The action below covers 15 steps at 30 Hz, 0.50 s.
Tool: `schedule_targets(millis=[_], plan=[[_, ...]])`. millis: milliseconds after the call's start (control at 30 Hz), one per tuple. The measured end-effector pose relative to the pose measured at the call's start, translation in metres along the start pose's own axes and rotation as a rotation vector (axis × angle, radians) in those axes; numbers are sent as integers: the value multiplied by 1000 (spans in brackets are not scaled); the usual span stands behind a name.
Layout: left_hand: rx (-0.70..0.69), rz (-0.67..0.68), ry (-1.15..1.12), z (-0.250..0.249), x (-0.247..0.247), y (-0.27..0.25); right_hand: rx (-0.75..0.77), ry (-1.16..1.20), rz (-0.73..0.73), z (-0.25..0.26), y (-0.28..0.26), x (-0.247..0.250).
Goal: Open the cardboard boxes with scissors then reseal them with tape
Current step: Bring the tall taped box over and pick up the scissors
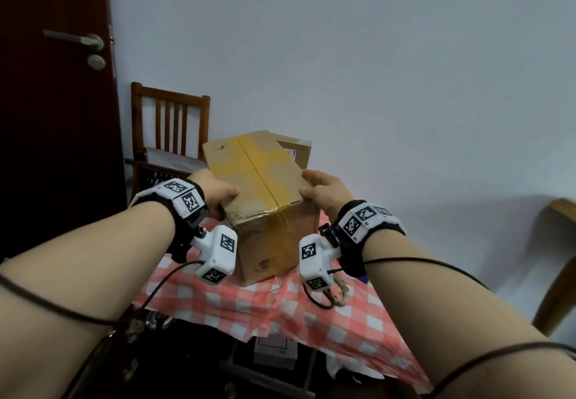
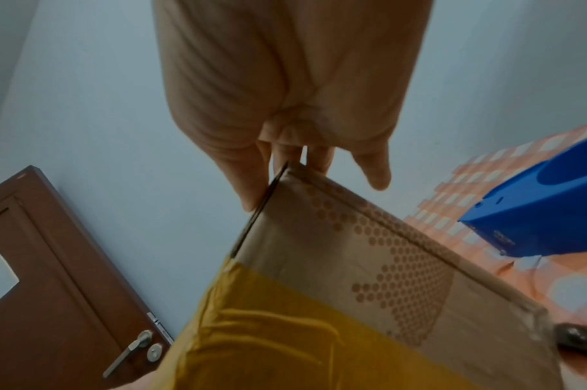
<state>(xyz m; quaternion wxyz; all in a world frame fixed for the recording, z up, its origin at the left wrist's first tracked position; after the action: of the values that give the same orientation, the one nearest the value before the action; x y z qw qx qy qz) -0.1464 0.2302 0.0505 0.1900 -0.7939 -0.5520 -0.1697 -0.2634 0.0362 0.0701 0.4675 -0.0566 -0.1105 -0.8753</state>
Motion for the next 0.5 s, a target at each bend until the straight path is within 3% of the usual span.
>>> schedule_targets(millis=[167,300,500], plan=[[13,-14,49,-5,7,-8,42,-115,-72,5,-4,2],[-1,52,80,-8,5,-7,-58,-360,-36,-4,-10,5],[22,101,119,1,-5,-4,-230,-363,-36,-12,-14,10]])
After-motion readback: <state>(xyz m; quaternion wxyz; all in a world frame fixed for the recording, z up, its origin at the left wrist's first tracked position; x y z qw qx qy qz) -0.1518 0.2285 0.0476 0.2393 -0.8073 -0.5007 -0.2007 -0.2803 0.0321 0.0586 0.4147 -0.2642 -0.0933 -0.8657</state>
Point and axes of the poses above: each hand's wrist, its own y-axis towards the middle knuckle, its own x-axis out of the back of the hand, z = x × y, the point moved 4 cm from there along y, towards the middle knuckle, and after that the axes turned 10 degrees about y, right-handed, at the moved point
